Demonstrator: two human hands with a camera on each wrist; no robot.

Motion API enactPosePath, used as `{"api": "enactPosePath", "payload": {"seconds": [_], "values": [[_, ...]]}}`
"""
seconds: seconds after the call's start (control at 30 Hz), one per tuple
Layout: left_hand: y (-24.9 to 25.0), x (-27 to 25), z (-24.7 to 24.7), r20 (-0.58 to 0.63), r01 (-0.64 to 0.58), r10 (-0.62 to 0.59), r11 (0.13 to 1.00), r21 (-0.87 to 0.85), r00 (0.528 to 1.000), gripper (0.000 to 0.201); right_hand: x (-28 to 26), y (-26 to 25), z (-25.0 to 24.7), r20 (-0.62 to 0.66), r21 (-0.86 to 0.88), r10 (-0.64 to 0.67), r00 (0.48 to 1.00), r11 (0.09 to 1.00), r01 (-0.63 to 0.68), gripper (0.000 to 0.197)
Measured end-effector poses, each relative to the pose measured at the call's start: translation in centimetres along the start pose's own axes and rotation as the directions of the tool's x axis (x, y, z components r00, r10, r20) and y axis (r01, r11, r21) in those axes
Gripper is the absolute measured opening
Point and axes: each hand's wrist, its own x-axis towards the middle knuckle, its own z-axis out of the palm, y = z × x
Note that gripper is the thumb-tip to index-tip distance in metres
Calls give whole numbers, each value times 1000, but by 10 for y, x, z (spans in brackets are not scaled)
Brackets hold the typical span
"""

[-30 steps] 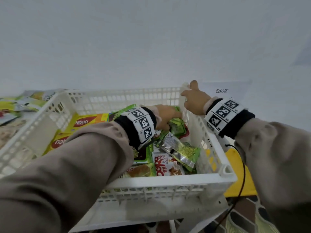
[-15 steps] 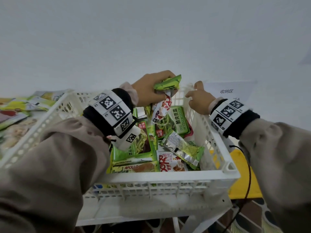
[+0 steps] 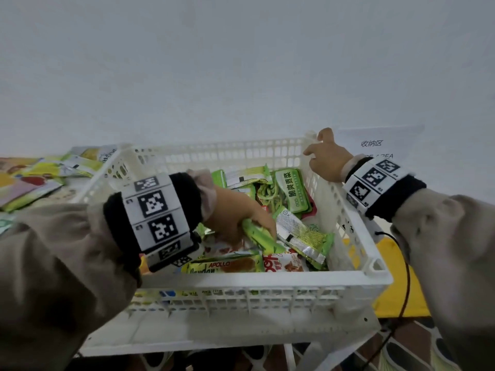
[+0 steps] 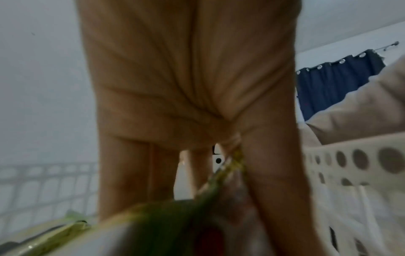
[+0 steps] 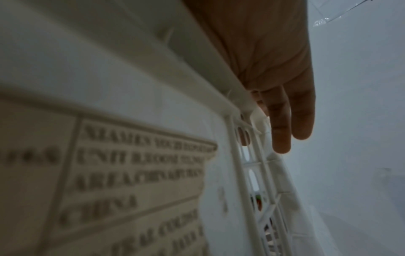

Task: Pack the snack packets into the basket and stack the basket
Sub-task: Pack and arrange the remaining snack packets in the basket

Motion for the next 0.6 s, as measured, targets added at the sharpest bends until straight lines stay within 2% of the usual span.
{"api": "enactPosePath", "payload": {"seconds": [0.07, 0.13, 0.2, 0.27, 0.33, 0.37, 0.43, 0.5, 0.6], "values": [[-1, 7, 3, 154, 38, -42, 999, 31, 987, 58, 1, 0, 1, 1, 9, -1, 1000, 1000, 1, 41], [-3, 12, 4, 289, 61, -69, 998, 35, 955, 72, 2, 1, 1, -4, 11, -4, 1000, 1000, 4, 40], [-4, 12, -4, 342, 71, -62, 997, -16, 938, 77, 3, 3, 1, -5, 21, -2, 1000, 1000, 2, 39], [-4, 12, -19, 236, 79, -45, 988, -136, 971, 71, 3, 3, 1, 0, 35, 4, 1000, 999, -4, 38], [-1, 19, -33, 22, 41, -36, 958, -285, 999, 59, 2, 3, 1, 1, 34, 9, 1000, 999, -9, 38], [2, 26, -37, -80, 18, -43, 957, -289, 996, 53, 2, 3, 2, 4, 30, 14, 1000, 999, -14, 38], [7, 45, -38, -205, 39, -68, 989, -140, 977, 49, 2, 3, 1, 7, 19, 19, 1000, 1000, -19, 38], [15, 65, -31, -212, 85, -70, 994, 62, 975, 51, 3, 3, 1, 9, 7, 20, 1000, 1000, -20, 38], [22, 89, -18, -103, 93, -69, 963, 254, 992, 55, 1, 3, 1, 14, 0, 19, 1000, 1000, -19, 38]]}}
